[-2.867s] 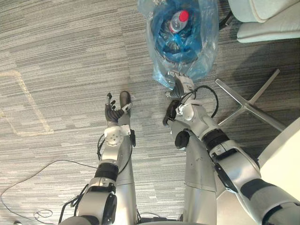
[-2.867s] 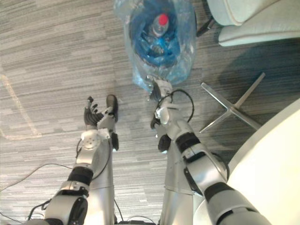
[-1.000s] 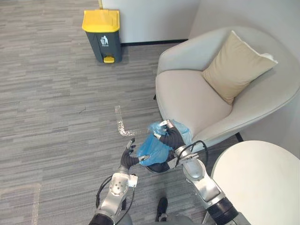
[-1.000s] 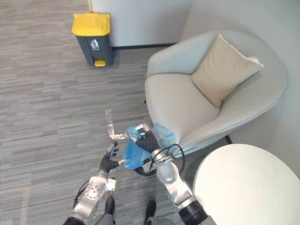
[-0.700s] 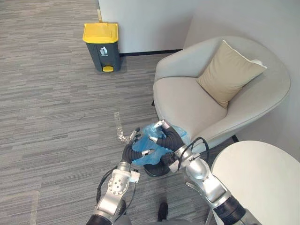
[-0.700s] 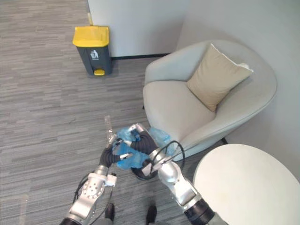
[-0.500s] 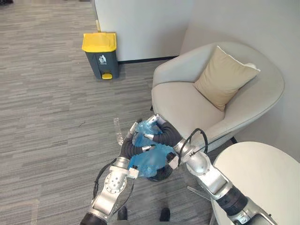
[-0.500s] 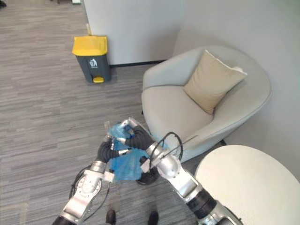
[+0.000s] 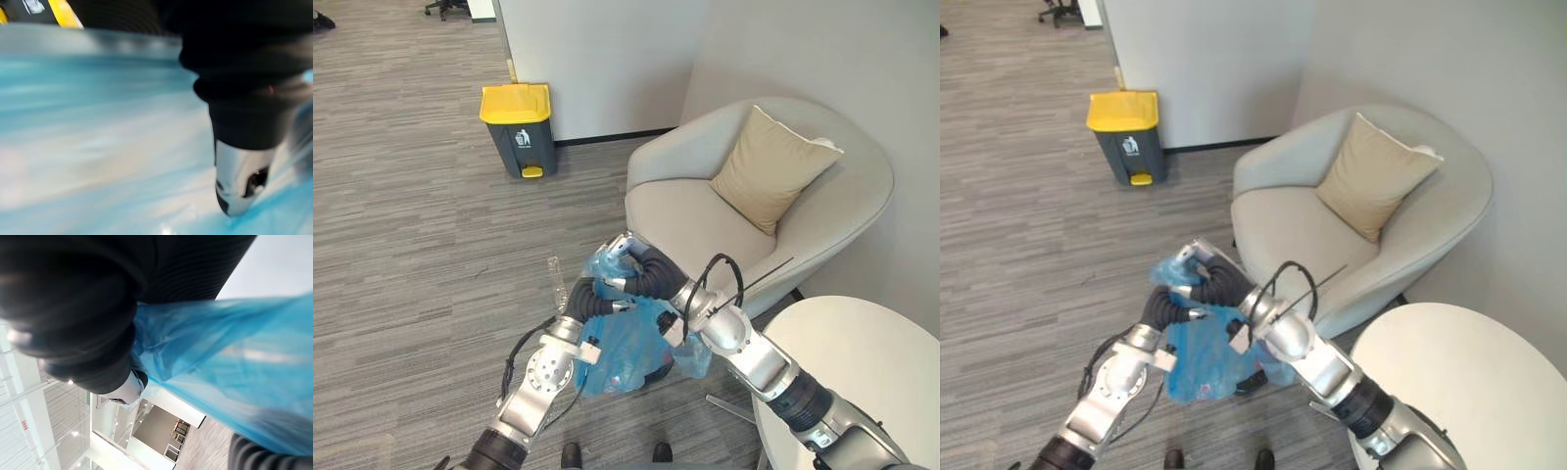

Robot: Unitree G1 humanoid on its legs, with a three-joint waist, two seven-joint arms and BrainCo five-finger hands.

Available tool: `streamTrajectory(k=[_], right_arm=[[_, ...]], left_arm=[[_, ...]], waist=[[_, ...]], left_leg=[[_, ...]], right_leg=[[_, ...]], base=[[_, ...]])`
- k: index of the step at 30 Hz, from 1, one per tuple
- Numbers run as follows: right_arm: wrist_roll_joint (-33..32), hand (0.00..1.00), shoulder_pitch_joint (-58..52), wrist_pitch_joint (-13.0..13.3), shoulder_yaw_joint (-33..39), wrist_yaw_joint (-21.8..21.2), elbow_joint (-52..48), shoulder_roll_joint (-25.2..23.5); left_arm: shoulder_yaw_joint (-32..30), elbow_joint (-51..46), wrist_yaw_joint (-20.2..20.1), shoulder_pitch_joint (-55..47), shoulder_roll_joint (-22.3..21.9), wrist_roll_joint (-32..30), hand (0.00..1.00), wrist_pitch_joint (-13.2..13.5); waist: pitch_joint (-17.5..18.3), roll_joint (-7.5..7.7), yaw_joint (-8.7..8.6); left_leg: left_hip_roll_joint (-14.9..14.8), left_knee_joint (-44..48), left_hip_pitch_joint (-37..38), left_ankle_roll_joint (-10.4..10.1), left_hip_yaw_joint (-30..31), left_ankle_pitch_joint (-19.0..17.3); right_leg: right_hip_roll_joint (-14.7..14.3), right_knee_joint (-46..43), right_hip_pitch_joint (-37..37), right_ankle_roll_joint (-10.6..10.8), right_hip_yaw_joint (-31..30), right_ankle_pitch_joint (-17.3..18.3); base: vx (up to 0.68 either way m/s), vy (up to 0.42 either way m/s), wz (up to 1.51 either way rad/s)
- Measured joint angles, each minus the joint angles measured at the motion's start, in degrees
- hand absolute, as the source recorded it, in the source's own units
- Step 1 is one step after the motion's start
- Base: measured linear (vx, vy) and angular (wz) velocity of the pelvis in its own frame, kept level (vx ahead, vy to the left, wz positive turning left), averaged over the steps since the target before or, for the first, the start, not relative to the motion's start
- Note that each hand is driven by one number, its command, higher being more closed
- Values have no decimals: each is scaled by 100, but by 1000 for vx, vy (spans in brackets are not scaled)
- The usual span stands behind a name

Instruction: Gather rubbish on tea table into small bin, then transfer packed bag to large trash can.

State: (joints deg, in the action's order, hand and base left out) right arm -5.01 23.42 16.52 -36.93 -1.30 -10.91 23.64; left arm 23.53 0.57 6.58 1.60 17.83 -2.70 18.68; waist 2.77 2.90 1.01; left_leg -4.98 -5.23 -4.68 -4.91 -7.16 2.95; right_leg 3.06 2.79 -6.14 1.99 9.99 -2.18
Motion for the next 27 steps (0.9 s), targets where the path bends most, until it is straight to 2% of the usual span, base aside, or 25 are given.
streamTrajectory(k=[6,9,18,27], right_arm=[[78,100,281,-40,-11,11,69,-11],[283,100,321,-83,-10,29,95,-14],[288,100,520,-173,77,218,548,-140],[289,100,551,-225,275,246,570,-523]], left_arm=[[240,133,-229,-1,-26,71,0,79],[277,295,-240,-4,-76,81,0,78],[275,676,-308,-63,-112,168,0,69],[259,1183,-78,-29,-555,-405,0,75]], waist=[[15,-24,-40],[18,-21,-45],[20,-25,-51],[20,-25,-49]], left_leg=[[-3,-57,34,3,-24,2],[-5,-56,34,3,-29,2],[-26,14,-24,3,-33,1],[-39,31,-26,-1,-33,4]], right_leg=[[-13,34,6,4,-31,-5],[-17,77,17,5,-66,-37],[-34,153,23,-25,-100,-104],[-55,149,24,-31,-122,-108]], base=[[7,0,-1],[17,1,-3],[-3,-1,-1],[-8,-2,0]])
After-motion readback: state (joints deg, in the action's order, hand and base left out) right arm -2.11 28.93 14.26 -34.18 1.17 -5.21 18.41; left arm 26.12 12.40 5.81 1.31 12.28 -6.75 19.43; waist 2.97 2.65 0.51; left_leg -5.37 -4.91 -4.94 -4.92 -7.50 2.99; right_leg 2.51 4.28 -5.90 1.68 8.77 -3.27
